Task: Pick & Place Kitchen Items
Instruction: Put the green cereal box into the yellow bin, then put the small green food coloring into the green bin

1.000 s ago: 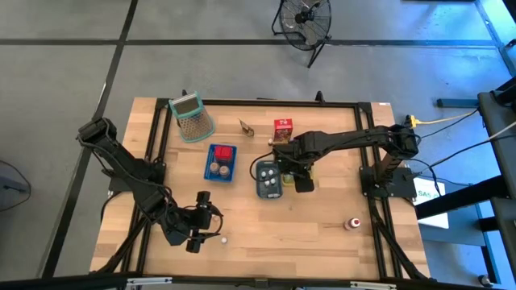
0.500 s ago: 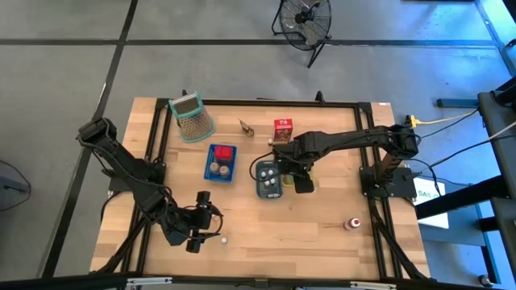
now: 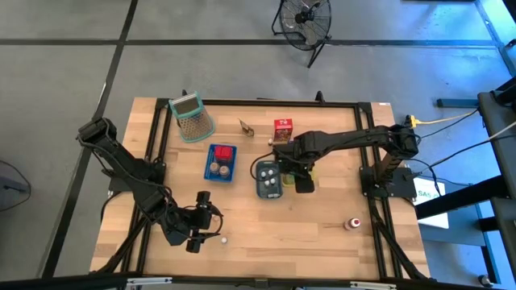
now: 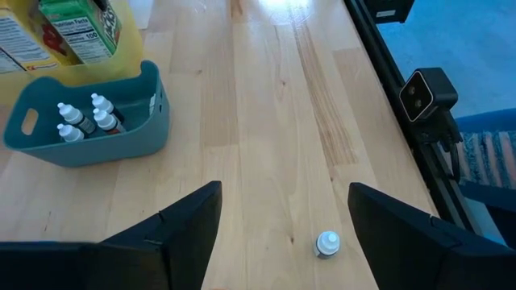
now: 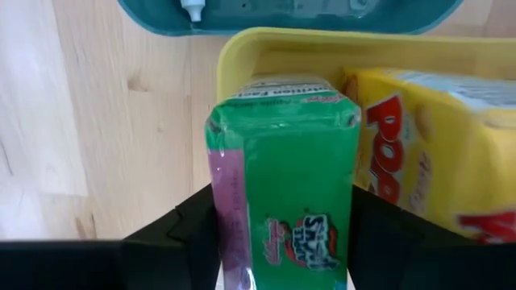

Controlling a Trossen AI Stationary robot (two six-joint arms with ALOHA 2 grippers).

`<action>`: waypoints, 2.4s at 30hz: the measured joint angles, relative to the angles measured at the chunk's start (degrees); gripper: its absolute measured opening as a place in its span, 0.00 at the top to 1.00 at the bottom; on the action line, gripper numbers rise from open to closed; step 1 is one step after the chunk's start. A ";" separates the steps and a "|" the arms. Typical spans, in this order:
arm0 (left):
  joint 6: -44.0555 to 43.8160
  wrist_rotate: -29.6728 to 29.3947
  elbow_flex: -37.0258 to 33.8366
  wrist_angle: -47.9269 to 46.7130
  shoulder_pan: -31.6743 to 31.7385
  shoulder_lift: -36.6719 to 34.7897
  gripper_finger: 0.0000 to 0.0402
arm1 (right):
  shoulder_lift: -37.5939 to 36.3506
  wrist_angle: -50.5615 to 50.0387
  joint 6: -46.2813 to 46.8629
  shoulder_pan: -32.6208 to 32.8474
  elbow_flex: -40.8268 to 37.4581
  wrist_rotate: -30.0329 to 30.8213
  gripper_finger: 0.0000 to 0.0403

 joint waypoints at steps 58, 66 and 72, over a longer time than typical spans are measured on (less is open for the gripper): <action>6.00 -3.25 6.40 -5.92 -2.87 -0.15 0.34 | -0.37 20.80 18.40 29.14 18.16 39.23 0.48; 6.03 -4.07 6.43 -7.72 -5.06 -0.15 0.34 | -0.02 37.99 18.54 30.14 12.53 26.48 0.48; 7.98 -3.83 6.43 -7.77 -5.30 -0.15 0.34 | 0.09 43.25 17.53 30.95 12.45 27.92 0.48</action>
